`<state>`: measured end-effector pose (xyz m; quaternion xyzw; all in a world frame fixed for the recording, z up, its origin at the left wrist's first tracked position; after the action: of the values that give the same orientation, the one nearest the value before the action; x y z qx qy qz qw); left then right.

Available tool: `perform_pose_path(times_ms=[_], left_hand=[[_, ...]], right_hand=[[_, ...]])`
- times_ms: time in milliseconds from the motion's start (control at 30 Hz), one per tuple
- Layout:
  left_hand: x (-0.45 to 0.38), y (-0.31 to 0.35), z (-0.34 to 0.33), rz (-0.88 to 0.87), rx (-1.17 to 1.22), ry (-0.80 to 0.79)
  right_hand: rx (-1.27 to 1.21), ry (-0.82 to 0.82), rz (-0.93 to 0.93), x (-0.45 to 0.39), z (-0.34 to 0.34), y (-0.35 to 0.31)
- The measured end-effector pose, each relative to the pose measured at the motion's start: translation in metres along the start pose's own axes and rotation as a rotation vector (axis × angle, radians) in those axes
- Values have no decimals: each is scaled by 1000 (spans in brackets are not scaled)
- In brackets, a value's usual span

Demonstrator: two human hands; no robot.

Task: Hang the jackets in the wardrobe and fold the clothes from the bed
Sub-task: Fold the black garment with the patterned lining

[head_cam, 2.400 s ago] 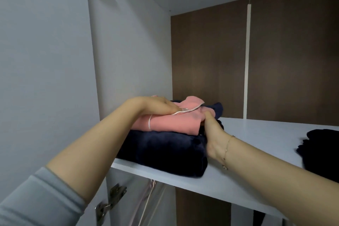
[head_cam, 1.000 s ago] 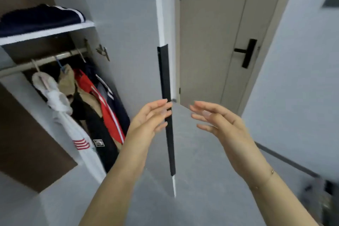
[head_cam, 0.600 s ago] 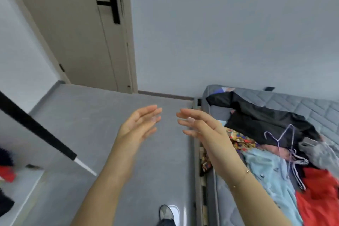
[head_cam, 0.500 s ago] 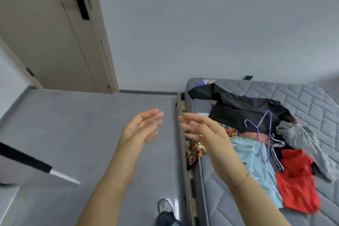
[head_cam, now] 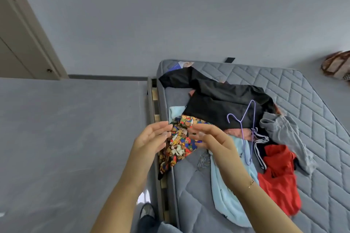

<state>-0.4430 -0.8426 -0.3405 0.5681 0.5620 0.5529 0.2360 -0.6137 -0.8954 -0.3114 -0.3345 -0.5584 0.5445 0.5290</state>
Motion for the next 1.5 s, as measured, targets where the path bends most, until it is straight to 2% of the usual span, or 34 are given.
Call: perform_pose_path(times_ms=[233,400,567,767,900,967,1033,1100,1233,1333,1433,1500], left_hand=[[-79,-95,5,-62,-2,35],[-129,-168,-19,-123,-20,64],[-179,-236,-93,-123,-76,38],[-261,-273,-185,-122,-260,63],[-324,-274,-174,-146,-527,335],[-344,-281,-160,-76,-660,463],[-357,-293,-151,22,-776,525],[-368,-302,-151,114,-927,488],[-383,-322,-174,227,-1210,239],[-380,-330,-186,155,-1398,153],[-379,-334,-197,95,-1368,72],[-378,-327,-197,-18,-1402,120]], right_hand=[[118,24,129,-78,17,91],[146,19,250,-126,51,162],[254,59,326,-176,133,229],[733,147,352,-234,260,278],[896,130,322,-279,284,299],[988,101,271,-294,280,313],[1008,136,278,-302,278,320],[986,218,310,-302,278,319],[1002,277,374,-296,272,321],[968,247,372,-288,269,327],[922,230,357,-285,272,328],[917,233,356,-283,275,327]])
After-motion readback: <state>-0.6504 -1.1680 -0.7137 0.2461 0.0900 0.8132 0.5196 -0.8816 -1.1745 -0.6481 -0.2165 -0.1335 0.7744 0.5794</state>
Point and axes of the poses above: each hand's wrist, its own x-axis away from the middle knuckle, its own z-axis out of the back of the hand, y = z × x, the point moved 8 cm from there along -x, towards the middle knuckle, and after that the axes turned 2 degrees about y, right-handed, at the moved point
